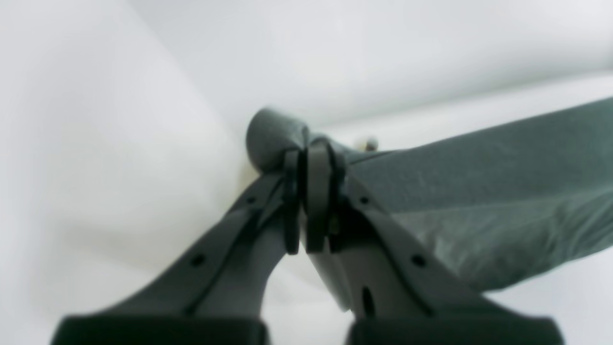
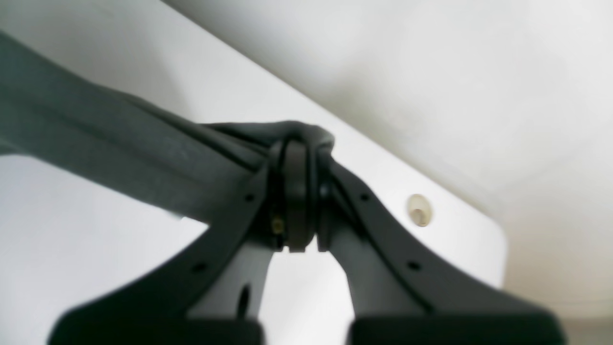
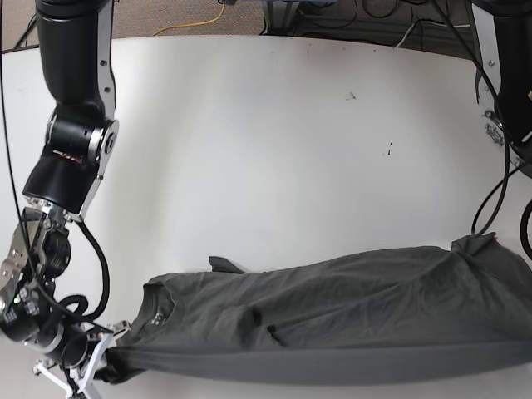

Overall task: Layout the t-shirt on the table in an organized manner, then fold the t-shirt properly
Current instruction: 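Lift the shirt with both grippers and stretch it between them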

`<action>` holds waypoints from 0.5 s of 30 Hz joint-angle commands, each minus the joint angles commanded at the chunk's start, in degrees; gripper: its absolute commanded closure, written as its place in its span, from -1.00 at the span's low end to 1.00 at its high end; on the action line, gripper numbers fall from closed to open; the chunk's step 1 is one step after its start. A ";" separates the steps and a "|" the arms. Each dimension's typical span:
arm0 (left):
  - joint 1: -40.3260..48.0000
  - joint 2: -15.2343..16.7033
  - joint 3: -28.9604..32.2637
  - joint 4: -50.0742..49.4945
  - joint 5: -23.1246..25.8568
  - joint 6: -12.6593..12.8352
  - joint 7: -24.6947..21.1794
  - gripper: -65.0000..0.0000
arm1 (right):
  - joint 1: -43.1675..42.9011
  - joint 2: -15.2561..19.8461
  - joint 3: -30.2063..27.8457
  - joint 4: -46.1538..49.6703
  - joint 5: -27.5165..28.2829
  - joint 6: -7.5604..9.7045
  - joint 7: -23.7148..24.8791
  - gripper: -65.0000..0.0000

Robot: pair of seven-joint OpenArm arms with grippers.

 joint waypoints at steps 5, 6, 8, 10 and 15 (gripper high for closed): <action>-10.20 0.53 3.08 -1.76 1.85 1.19 1.58 0.99 | 7.91 0.09 -0.53 -4.13 0.00 0.00 0.00 1.00; -12.22 0.62 3.87 -2.20 2.37 1.27 1.85 0.99 | 9.23 0.53 -0.53 -4.57 0.00 0.00 0.00 1.00; -14.86 0.62 5.10 -2.90 2.73 1.27 1.93 0.99 | 11.34 1.23 -0.62 -4.84 0.09 0.00 -0.26 1.00; -16.09 0.62 5.71 -3.60 2.73 1.27 1.93 0.99 | 12.48 1.93 -1.32 -4.92 0.09 0.00 -0.35 1.00; -16.18 0.44 5.71 -4.22 2.55 0.92 2.37 0.99 | 13.10 3.69 -2.81 -4.66 0.62 0.00 -3.52 1.00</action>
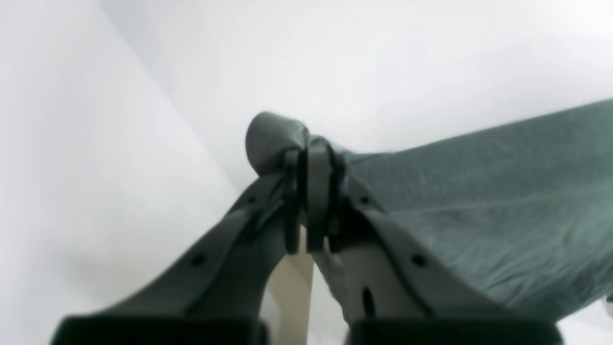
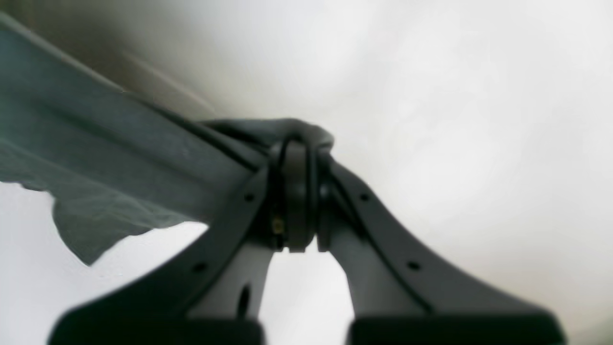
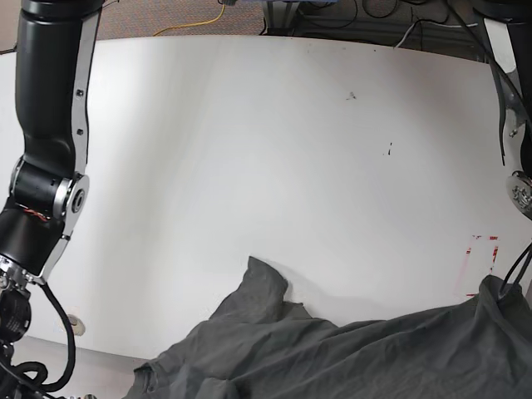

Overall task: Layout the t-shirt on the table in an organized manner, then fold the t-shirt properly
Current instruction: 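Lift the shirt with both grippers and stretch it between them, then lay the stretched shirt flat, dragging its edge away from the robot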

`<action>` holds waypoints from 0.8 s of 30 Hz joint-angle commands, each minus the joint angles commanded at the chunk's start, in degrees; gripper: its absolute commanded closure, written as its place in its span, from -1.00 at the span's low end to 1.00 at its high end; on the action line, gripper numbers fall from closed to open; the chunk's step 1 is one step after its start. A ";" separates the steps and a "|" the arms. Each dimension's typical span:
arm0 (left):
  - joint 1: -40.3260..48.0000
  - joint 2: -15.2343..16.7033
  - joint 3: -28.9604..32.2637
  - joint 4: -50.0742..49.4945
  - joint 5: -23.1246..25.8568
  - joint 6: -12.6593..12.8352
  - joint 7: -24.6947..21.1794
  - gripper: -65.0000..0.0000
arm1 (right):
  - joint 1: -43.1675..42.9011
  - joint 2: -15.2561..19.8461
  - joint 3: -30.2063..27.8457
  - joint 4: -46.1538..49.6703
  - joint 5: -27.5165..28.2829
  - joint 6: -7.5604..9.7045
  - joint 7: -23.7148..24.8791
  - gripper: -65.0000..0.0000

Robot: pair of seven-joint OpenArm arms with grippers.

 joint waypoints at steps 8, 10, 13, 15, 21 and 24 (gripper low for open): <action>12.40 -0.26 -4.75 2.99 -0.18 -0.09 3.16 0.99 | -7.65 1.23 1.41 8.35 0.00 0.00 -5.71 1.00; 15.74 -0.18 -6.07 4.22 -0.18 -0.09 3.69 0.99 | -10.29 2.02 1.41 10.90 0.00 0.00 -6.95 1.00; 21.71 -0.09 -8.44 6.77 -0.26 -0.09 4.57 0.99 | -14.68 2.73 1.58 14.59 0.09 0.00 -8.40 1.00; 25.49 -0.09 -9.93 8.09 -0.70 -0.79 4.92 0.99 | -18.20 2.73 1.58 16.88 0.09 0.00 -8.40 1.00; 37.54 -0.09 -13.01 9.41 -4.75 -0.92 4.84 1.00 | -28.66 3.78 1.67 22.77 0.09 0.00 -8.40 1.00; 42.73 0.00 -14.86 10.11 -6.42 -0.92 4.75 1.00 | -33.41 3.87 2.29 25.85 0.09 0.00 -8.40 1.00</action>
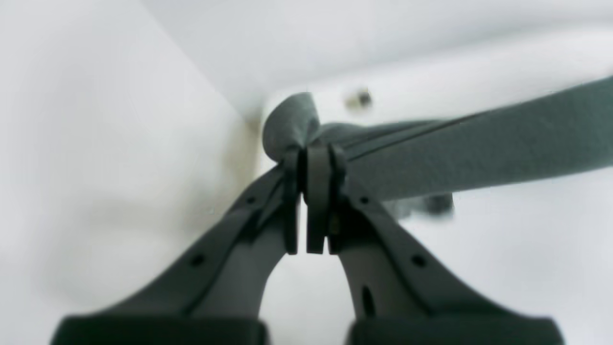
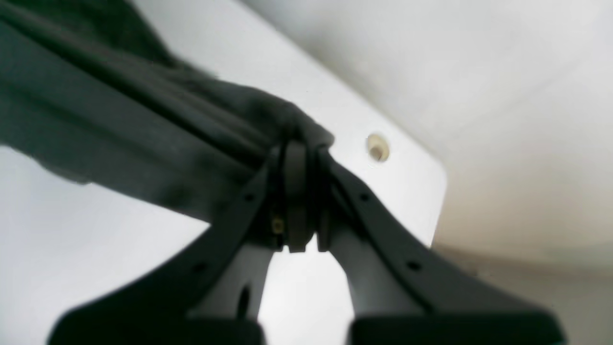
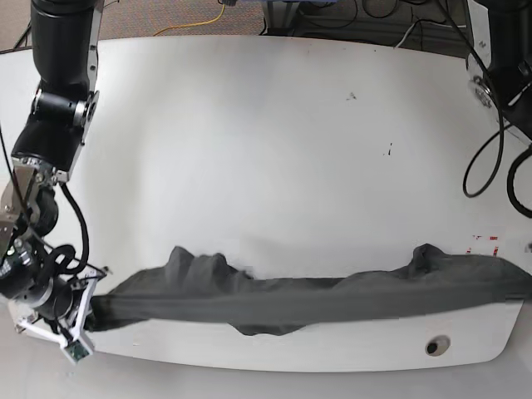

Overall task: Layout the t-shirt on the table in an organized manner, then fold the t-shirt properly
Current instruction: 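Lay the stretched shirt flat, dragging its edge away from the robot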

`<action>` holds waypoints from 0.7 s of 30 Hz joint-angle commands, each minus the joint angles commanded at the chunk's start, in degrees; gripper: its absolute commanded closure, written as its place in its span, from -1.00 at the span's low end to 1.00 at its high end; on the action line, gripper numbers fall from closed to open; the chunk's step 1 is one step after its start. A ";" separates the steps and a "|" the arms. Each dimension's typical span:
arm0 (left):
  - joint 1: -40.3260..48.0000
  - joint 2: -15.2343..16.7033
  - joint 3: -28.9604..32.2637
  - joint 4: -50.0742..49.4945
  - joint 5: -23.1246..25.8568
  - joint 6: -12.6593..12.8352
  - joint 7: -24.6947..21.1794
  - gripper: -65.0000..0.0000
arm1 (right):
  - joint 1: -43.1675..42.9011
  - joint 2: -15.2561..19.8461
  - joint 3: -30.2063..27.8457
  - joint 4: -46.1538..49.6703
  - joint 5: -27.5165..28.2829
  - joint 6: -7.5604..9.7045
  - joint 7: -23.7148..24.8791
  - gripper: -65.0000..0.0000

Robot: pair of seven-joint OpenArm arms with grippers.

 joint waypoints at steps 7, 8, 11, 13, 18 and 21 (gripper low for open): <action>12.31 2.46 -4.04 1.23 -1.49 0.00 -0.09 1.00 | -12.66 -0.09 6.15 4.84 3.69 0.00 0.00 0.99; 14.07 2.99 -4.92 1.85 -1.49 0.00 -0.09 1.00 | -14.33 -0.09 6.86 5.10 4.48 0.00 0.00 0.99; 18.81 3.43 -6.15 3.52 -1.49 0.00 -0.09 1.00 | -19.16 -0.09 8.79 6.42 6.15 0.00 0.00 0.99; 21.36 3.78 -6.24 4.31 -1.49 0.00 -0.09 1.00 | -22.07 -0.26 9.85 7.82 7.03 0.00 0.00 0.99; 27.60 3.78 -6.68 5.01 -1.49 0.00 -0.09 1.00 | -30.42 -0.35 11.60 10.37 8.53 0.00 0.00 0.99; 31.82 3.78 -8.53 5.10 -1.49 0.00 -0.09 1.00 | -34.37 -0.35 11.69 10.64 9.58 0.00 0.00 1.00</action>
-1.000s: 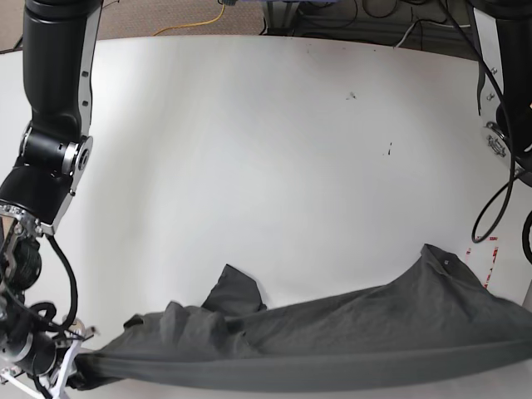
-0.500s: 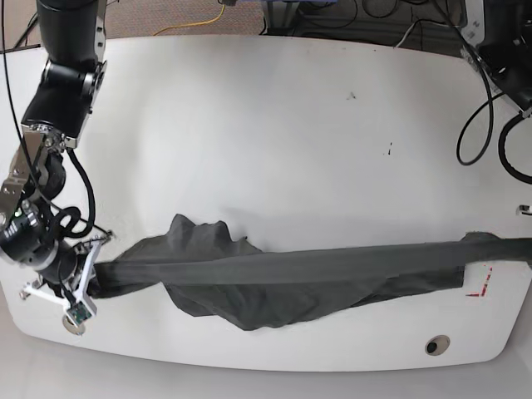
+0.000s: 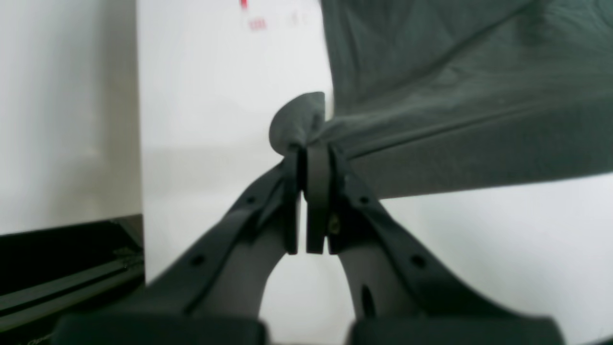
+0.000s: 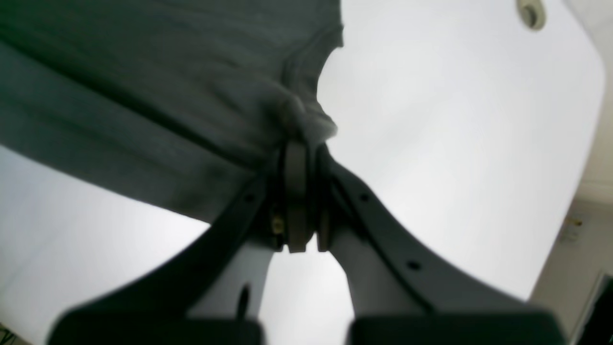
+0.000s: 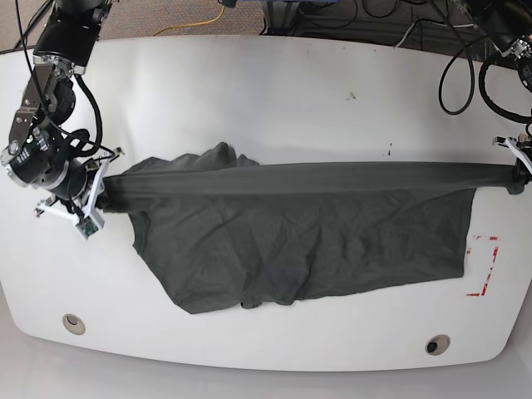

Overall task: Layout the t-shirt on the table in an organized manner, then fold the t-shirt properly
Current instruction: 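Lay the stretched shirt flat, dragging its edge away from the robot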

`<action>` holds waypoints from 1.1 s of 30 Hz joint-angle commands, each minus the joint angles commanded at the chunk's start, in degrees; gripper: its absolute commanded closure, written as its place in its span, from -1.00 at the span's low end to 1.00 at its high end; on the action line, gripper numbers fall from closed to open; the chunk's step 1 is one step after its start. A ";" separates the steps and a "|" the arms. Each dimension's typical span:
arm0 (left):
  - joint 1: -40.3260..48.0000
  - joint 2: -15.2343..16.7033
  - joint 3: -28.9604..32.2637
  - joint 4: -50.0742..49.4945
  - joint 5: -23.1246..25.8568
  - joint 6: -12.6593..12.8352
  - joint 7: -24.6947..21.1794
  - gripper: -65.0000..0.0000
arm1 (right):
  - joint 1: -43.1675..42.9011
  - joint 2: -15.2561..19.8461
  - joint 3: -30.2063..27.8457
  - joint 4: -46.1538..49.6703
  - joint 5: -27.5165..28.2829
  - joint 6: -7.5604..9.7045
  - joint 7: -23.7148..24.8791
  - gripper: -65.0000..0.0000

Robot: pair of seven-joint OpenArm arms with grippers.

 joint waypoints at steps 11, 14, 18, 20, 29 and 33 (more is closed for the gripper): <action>14.33 0.09 -5.45 0.62 -0.09 0.00 0.09 1.00 | -12.40 2.02 3.60 2.81 1.41 0.00 0.00 1.00; 17.32 0.26 -6.59 0.35 0.00 0.00 0.00 1.00 | -15.47 2.11 3.60 2.81 1.41 0.00 0.00 1.00; 21.01 1.58 -7.91 0.35 0.18 0.00 -0.09 1.00 | -19.34 1.67 3.69 2.90 1.41 0.00 0.00 1.00; 22.33 1.67 -8.62 0.44 0.18 0.00 -0.09 1.00 | -21.36 1.49 3.69 2.90 1.41 0.00 0.00 1.00; 22.86 1.67 -8.88 0.44 0.18 0.00 -0.09 0.99 | -22.59 -1.14 3.69 3.08 1.41 0.00 0.00 1.00; 22.51 1.58 -8.44 0.44 0.18 0.00 -0.09 0.99 | -22.24 -1.14 3.69 2.99 1.23 0.00 0.00 0.99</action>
